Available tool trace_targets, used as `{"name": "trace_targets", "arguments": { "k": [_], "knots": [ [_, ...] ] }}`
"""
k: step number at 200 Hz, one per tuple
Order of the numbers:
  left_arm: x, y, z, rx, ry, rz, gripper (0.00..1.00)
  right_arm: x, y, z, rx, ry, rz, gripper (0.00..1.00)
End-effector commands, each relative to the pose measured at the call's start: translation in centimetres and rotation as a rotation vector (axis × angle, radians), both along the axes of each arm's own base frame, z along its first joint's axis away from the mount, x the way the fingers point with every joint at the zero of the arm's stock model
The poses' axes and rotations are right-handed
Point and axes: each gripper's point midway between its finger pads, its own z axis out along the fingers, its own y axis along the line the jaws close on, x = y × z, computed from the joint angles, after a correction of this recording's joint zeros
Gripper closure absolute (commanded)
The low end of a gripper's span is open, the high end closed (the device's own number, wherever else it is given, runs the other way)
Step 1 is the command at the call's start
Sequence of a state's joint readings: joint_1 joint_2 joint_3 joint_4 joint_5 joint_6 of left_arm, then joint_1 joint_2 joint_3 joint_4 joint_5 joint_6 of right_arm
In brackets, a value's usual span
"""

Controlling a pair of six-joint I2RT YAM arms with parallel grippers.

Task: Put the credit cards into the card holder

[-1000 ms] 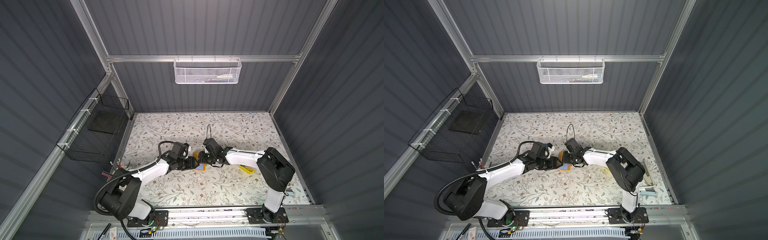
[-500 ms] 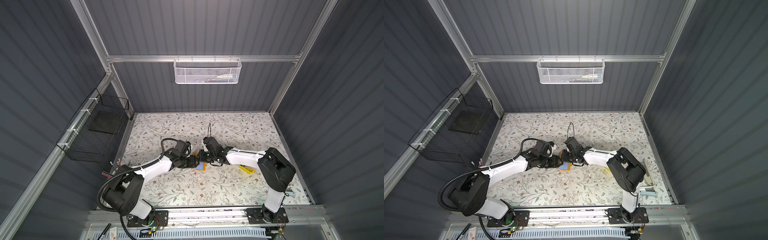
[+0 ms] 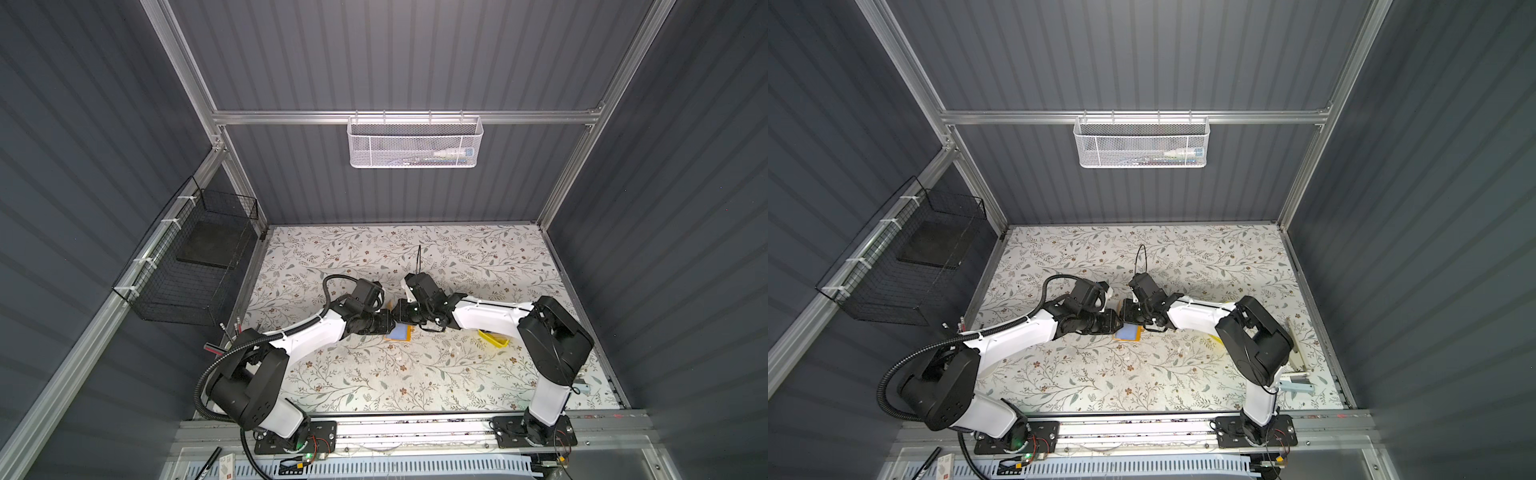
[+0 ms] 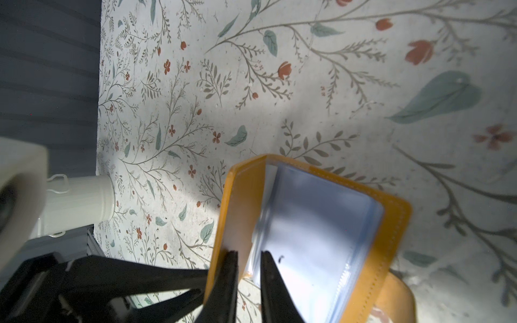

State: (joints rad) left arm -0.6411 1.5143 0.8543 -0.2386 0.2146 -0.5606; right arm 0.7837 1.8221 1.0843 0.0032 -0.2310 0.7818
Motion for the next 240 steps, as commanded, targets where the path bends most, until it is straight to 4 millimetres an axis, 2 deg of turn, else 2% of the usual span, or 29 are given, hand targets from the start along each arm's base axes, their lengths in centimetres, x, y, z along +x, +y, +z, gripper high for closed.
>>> {"name": "trace_targets", "arguments": {
  "k": [1, 36, 88, 112, 143, 172, 212, 240],
  "knots": [
    [0.9, -0.5, 0.8, -0.015, -0.029, 0.022, 0.74, -0.1, -0.9, -0.2, -0.047, -0.006, -0.022, 0.81],
    [1.0, -0.7, 1.0, -0.040, -0.034, 0.036, 0.81, 0.0, -2.5, -0.9, -0.121, -0.007, -0.069, 0.82],
    [0.8, -3.2, 1.8, -0.213, -0.016, 0.022, 0.90, 0.1, -4.2, -1.0, -0.171, -0.018, -0.120, 0.83],
    [0.5, -3.2, 1.5, -0.228, -0.006, 0.035, 0.92, 0.1, -4.9, -1.0, -0.164, -0.011, -0.139, 0.82],
    [-0.2, -3.5, 0.6, -0.276, 0.015, 0.073, 0.92, -0.4, -5.8, -0.8, -0.140, -0.021, -0.146, 0.81],
    [-1.6, -4.2, -0.6, -0.288, 0.044, 0.090, 0.91, -0.7, -5.5, -0.6, -0.101, -0.027, -0.126, 0.78],
    [-2.3, -3.3, -1.7, -0.259, 0.060, 0.111, 0.86, -1.4, -4.8, -1.5, -0.067, 0.006, -0.093, 0.78],
    [-2.5, -2.7, -1.5, -0.216, 0.045, 0.090, 0.80, -1.9, -5.1, -2.3, -0.079, 0.028, -0.093, 0.78]
  ]
}}
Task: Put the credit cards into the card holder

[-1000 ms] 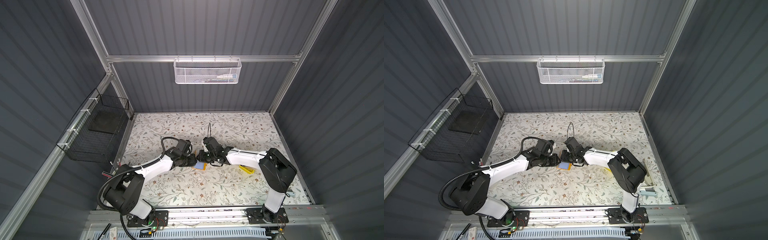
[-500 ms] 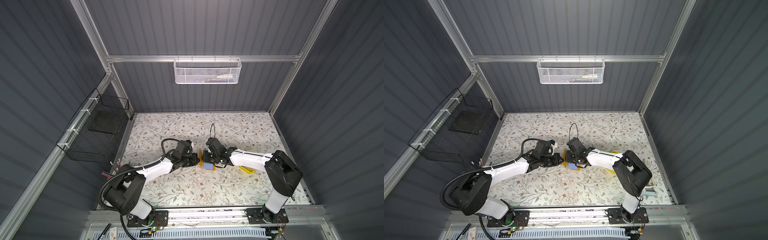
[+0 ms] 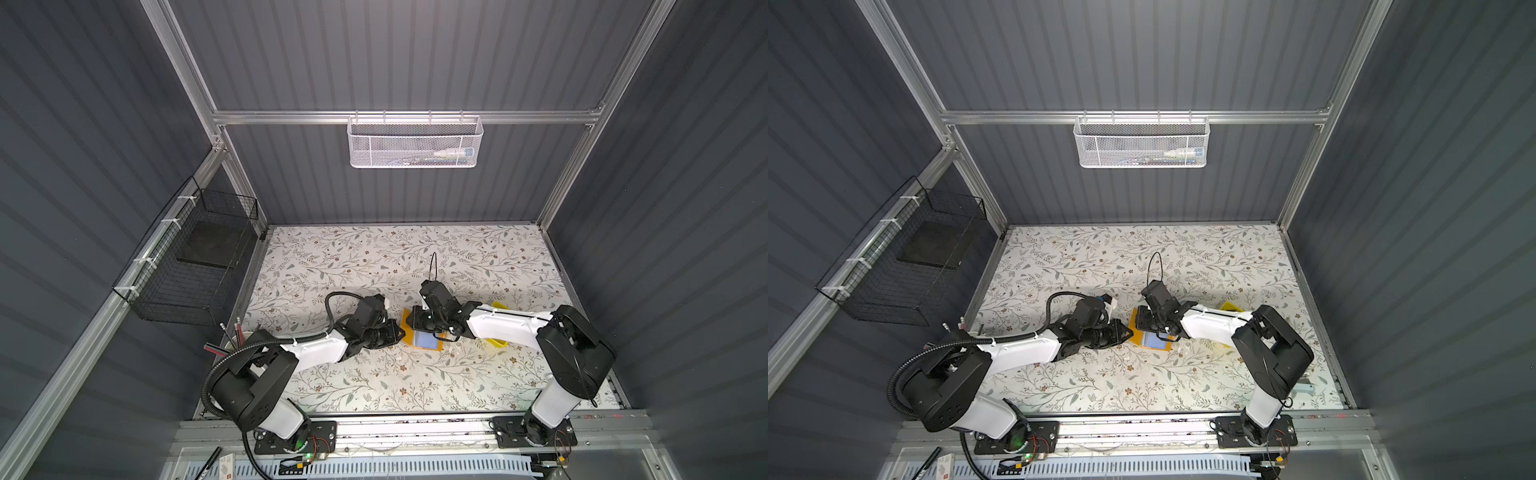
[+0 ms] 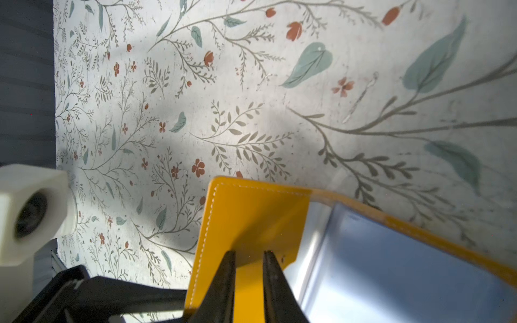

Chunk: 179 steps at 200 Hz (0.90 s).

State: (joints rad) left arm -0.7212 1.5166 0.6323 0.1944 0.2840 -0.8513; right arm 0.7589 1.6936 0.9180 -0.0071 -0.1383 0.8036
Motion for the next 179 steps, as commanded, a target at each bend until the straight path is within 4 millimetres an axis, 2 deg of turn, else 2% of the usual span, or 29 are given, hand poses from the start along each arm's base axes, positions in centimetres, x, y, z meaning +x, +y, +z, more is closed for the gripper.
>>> {"name": "trace_targets", "arguments": {
  "k": [1, 41, 109, 144, 165, 179],
  "knots": [
    [-0.2, 0.7, 0.0, 0.043, -0.003, 0.000, 0.80, -0.6, -0.1, -1.1, -0.001, 0.029, 0.008, 0.78],
    [-0.3, 0.2, 1.3, 0.023, -0.010, -0.035, 0.69, -1.2, -0.4, -2.7, -0.027, 0.066, 0.022, 0.78],
    [0.2, 0.0, 5.0, -0.029, -0.060, -0.016, 0.63, -1.2, -0.8, -3.7, -0.080, 0.055, 0.054, 0.79],
    [1.4, -1.0, 5.7, -0.035, -0.073, -0.019, 0.69, -1.3, -0.2, -3.4, -0.070, 0.050, 0.099, 0.79],
    [1.9, -0.6, 5.6, -0.019, -0.088, 0.004, 0.68, -1.3, 0.0, -3.6, -0.060, 0.059, 0.115, 0.79],
    [2.2, -1.0, 5.3, -0.037, -0.072, 0.004, 0.68, -1.4, 0.0, -3.6, -0.048, 0.069, 0.125, 0.80]
  ]
}}
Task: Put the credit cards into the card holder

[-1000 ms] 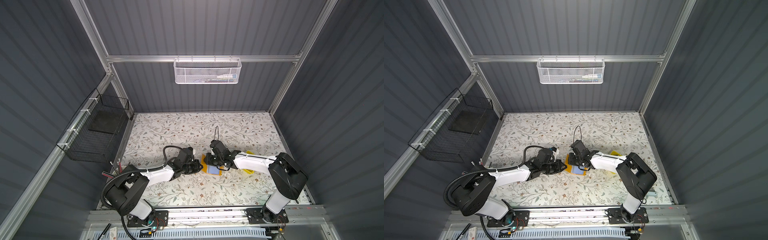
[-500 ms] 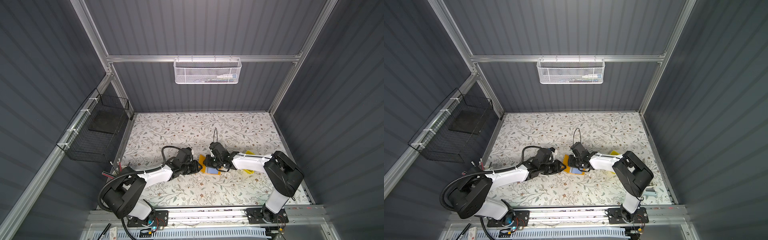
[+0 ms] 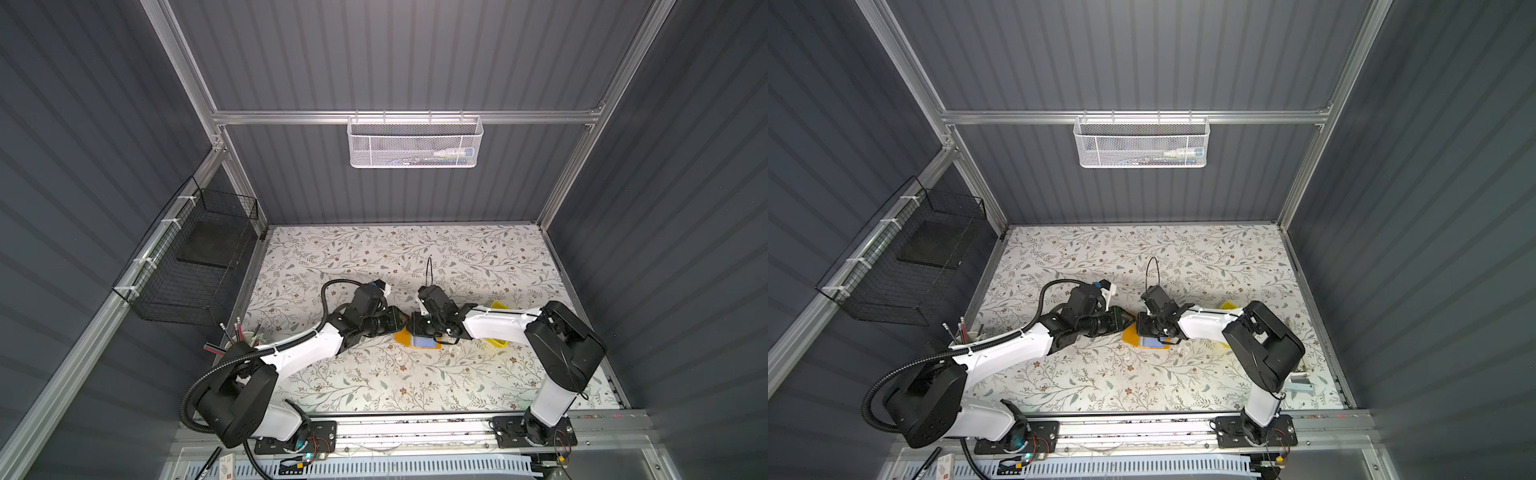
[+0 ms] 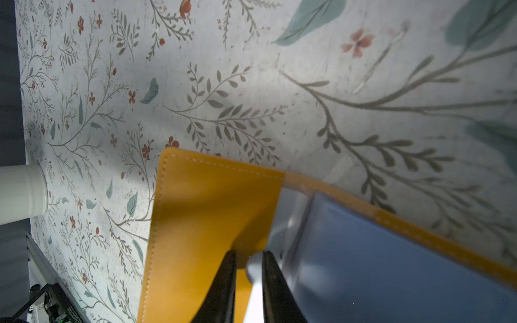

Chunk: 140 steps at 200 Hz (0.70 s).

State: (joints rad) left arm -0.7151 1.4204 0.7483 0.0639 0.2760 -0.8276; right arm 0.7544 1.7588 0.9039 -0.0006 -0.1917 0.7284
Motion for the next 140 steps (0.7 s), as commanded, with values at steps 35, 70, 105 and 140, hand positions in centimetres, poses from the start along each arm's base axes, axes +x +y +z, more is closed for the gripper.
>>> {"name": "trace_targets", "arguments": {
  "k": [35, 70, 105, 140],
  "knots": [
    [1.7, -1.3, -2.1, -0.014, 0.049, 0.018, 0.73, -0.4, -0.3, -0.6, 0.033, 0.058, 0.056, 0.81],
    [1.9, -0.3, -4.7, 0.029, 0.060, 0.074, 0.77, -0.7, -1.3, 0.1, 0.076, 0.087, 0.072, 0.81],
    [2.1, -0.4, -6.2, 0.026, 0.064, 0.086, 0.77, -0.5, -2.3, 1.2, 0.085, 0.076, 0.073, 0.81],
    [1.7, -0.5, -7.1, 0.030, 0.078, 0.063, 0.78, 0.5, -3.7, 2.7, 0.042, 0.016, 0.026, 0.80]
  ]
}}
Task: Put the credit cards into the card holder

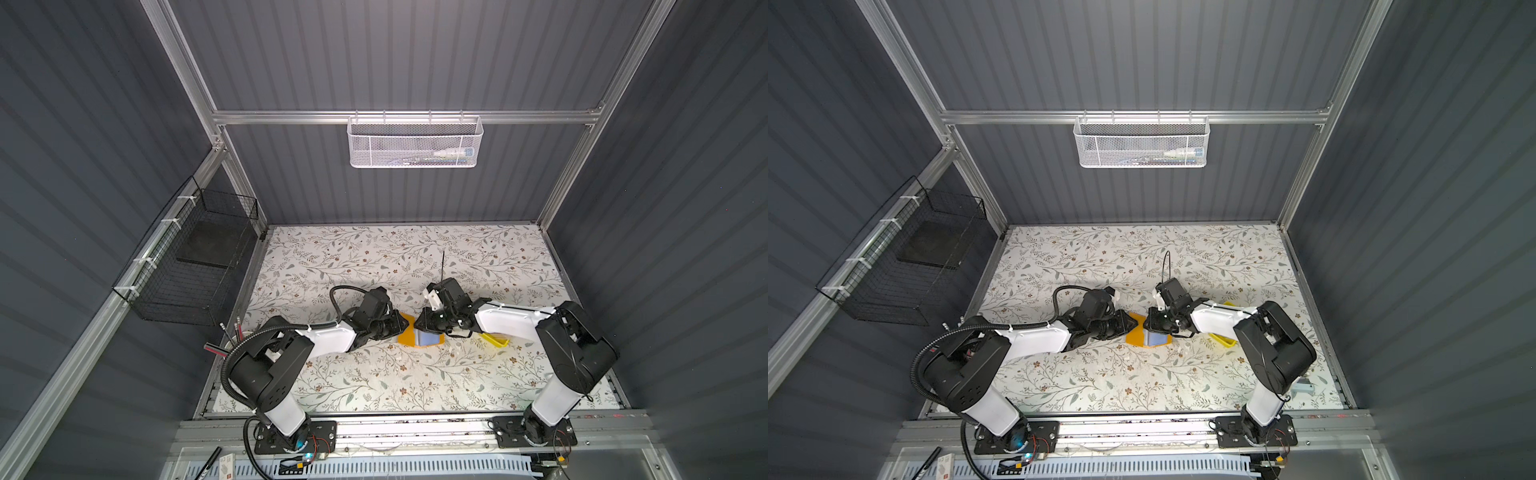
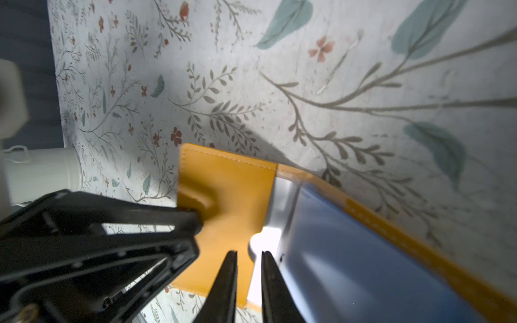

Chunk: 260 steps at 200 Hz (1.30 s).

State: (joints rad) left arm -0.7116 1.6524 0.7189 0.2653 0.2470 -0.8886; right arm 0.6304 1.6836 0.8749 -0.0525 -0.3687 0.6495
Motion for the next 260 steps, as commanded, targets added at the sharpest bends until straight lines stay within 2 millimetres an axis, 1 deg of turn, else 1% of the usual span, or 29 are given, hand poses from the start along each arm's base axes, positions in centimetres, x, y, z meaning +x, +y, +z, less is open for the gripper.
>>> {"name": "trace_targets", "arguments": {
  "k": [1, 17, 33, 50, 60, 71, 80, 96, 107, 130, 141, 158, 169, 193, 219, 237, 260],
  "knots": [
    [-0.1, 0.2, -0.5, -0.002, 0.002, -0.002, 0.78, 0.2, -1.3, 0.9, -0.046, -0.039, -0.019, 0.80],
    [-0.3, 0.4, -0.4, 0.020, -0.003, -0.016, 0.78, 0.4, -2.0, 1.3, -0.073, -0.054, -0.043, 0.79],
    [-0.6, 0.6, -0.3, 0.046, -0.004, -0.043, 0.78, 0.2, -2.6, 1.2, -0.102, -0.043, -0.060, 0.80],
    [-0.7, 0.1, 0.1, 0.037, -0.012, -0.078, 0.77, -0.1, -3.9, 0.8, -0.154, -0.039, -0.101, 0.80],
    [-0.9, -0.3, 0.4, 0.015, -0.016, -0.103, 0.77, -0.3, -4.6, 1.0, -0.167, -0.048, -0.124, 0.79],
    [-1.0, -0.5, 0.5, 0.004, -0.027, -0.117, 0.76, -0.5, -4.7, 1.1, -0.159, -0.053, -0.121, 0.78],
    [-1.6, -0.9, 0.8, -0.023, -0.022, -0.158, 0.76, -0.6, -4.8, 1.0, -0.168, -0.043, -0.127, 0.78],
    [-2.2, -1.0, 1.5, -0.039, -0.035, -0.195, 0.76, -1.0, -3.9, 1.3, -0.123, -0.028, -0.109, 0.78],
    [-2.7, -0.9, 2.0, -0.048, -0.039, -0.214, 0.75, -0.9, -3.1, 1.8, -0.065, -0.037, -0.102, 0.78],
    [-3.3, -1.0, 3.5, -0.061, -0.064, -0.257, 0.74, -0.8, -1.8, 2.0, 0.001, -0.019, -0.095, 0.79],
    [-3.4, -1.1, 4.3, -0.070, -0.076, -0.266, 0.74, -0.6, -1.7, 2.2, 0.015, -0.020, -0.106, 0.79],
    [-3.3, -1.2, 5.4, -0.084, -0.094, -0.270, 0.72, -0.3, -2.5, 2.3, -0.027, -0.032, -0.142, 0.79],
    [-3.3, -1.4, 6.0, -0.100, -0.102, -0.274, 0.72, -0.2, -3.7, 2.5, -0.078, -0.044, -0.173, 0.80],
    [-3.1, -2.0, 6.7, -0.130, -0.110, -0.277, 0.71, -0.8, -5.7, 2.0, -0.182, -0.042, -0.195, 0.80],
    [-3.1, -3.0, 7.6, -0.151, -0.126, -0.282, 0.71, -1.3, -6.9, 1.7, -0.213, -0.050, -0.223, 0.75],
    [-3.2, -3.9, 8.3, -0.156, -0.145, -0.299, 0.70, -1.3, -7.7, 1.6, -0.242, -0.062, -0.240, 0.76],
    [-3.4, -4.9, 9.0, -0.152, -0.160, -0.320, 0.70, -1.2, -7.8, 1.3, -0.245, -0.070, -0.233, 0.77]
  ]
}}
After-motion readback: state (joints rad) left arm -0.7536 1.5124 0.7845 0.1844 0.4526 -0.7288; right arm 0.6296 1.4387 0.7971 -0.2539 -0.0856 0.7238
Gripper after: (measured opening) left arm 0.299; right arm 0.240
